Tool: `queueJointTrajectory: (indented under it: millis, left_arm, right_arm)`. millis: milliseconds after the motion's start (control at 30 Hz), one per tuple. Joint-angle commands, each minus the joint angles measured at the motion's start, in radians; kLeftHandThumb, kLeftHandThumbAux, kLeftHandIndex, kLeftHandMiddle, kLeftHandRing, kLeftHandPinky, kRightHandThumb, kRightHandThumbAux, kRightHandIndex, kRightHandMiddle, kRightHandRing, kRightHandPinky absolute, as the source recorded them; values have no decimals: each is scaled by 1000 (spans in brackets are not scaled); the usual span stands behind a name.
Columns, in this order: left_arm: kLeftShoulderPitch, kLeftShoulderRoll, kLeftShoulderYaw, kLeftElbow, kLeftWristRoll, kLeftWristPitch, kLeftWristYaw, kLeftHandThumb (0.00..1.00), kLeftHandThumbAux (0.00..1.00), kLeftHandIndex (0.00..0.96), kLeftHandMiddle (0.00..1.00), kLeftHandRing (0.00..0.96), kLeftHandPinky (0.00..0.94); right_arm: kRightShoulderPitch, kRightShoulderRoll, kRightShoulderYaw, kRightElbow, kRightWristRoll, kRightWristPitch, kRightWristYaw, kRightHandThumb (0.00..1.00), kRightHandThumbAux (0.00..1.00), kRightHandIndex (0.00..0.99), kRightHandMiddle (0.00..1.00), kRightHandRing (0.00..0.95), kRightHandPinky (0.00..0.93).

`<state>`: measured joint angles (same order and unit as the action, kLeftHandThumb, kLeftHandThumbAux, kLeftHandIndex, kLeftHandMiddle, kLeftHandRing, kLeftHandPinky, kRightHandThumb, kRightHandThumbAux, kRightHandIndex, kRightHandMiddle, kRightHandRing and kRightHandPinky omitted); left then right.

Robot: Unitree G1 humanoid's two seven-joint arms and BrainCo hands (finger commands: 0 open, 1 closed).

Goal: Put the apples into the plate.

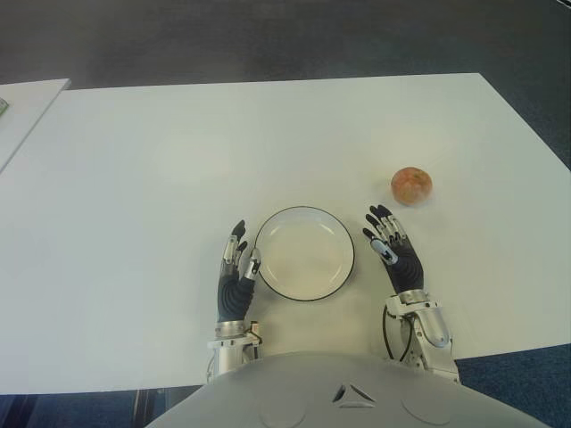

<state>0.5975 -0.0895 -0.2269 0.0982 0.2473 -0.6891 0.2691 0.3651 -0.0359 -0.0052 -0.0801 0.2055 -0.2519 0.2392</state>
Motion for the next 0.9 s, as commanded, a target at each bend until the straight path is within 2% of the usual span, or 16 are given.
queueJointTrajectory:
  millis: [33, 133, 233, 300, 400, 500, 733, 900]
  left_arm:
    - [-13, -32, -14, 16, -5, 9, 8, 0, 422, 0, 0, 0, 0]
    - [-21, -37, -20, 16, 1, 15, 14, 0, 419, 0, 0, 0, 0]
    - [-28, -35, -18, 21, 14, 17, 24, 0, 419, 0, 0, 0, 0]
    - [-28, -33, -17, 17, 19, 21, 29, 0, 419, 0, 0, 0, 0]
    - [-16, -27, -18, 10, 12, 25, 29, 0, 418, 0, 0, 0, 0]
    - [-10, -30, -22, 7, -5, 34, 23, 0, 416, 0, 0, 0, 0]
    - [-54, -59, -36, 11, 9, 70, 37, 0, 423, 0, 0, 0, 0]
    - [-37, -44, -39, 9, 10, 39, 47, 0, 429, 0, 0, 0, 0]
  right_arm:
    - [-84, -35, -3, -16, -120, -35, -47, 165, 620, 2, 8, 0, 0]
    - [-113, -62, -9, 5, -198, -82, -74, 159, 636, 0, 2, 0, 0]
    - [-164, -106, -19, 36, -307, -163, -116, 155, 629, 0, 0, 0, 0]
    - [-218, -161, -26, 64, -431, -232, -168, 158, 601, 0, 0, 0, 0]
    - [-272, -219, -24, 104, -568, -297, -235, 166, 558, 0, 0, 0, 0]
    - [-351, -287, -9, 117, -711, -296, -290, 182, 510, 0, 0, 0, 0]
    - [-451, -392, 29, 193, -911, -308, -415, 212, 457, 0, 0, 0, 0]
    - [-530, -480, 92, 251, -1103, -299, -552, 266, 447, 0, 0, 0, 0]
